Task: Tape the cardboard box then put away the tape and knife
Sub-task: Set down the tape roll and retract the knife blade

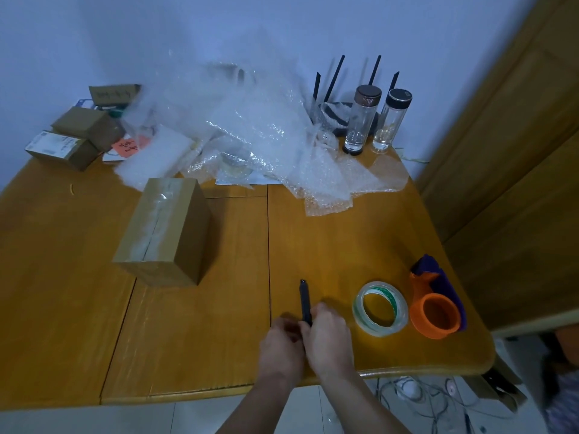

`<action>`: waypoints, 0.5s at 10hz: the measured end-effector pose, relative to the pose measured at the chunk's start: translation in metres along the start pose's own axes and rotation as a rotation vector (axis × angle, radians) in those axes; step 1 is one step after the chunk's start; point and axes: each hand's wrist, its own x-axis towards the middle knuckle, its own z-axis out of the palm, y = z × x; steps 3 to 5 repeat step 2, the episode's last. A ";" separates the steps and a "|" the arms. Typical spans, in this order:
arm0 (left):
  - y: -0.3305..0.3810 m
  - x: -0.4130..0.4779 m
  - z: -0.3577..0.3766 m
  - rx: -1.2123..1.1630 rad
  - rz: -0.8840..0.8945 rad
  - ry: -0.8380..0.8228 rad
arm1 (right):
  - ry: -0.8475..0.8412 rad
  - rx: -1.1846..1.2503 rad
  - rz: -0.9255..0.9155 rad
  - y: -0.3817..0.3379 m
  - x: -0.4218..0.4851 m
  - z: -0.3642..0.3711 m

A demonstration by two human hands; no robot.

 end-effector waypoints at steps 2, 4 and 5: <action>0.000 0.003 -0.004 -0.013 -0.021 -0.043 | 0.012 0.018 0.008 0.000 -0.003 -0.006; 0.000 0.003 -0.004 -0.013 -0.021 -0.043 | 0.012 0.018 0.008 0.000 -0.003 -0.006; 0.000 0.003 -0.004 -0.013 -0.021 -0.043 | 0.012 0.018 0.008 0.000 -0.003 -0.006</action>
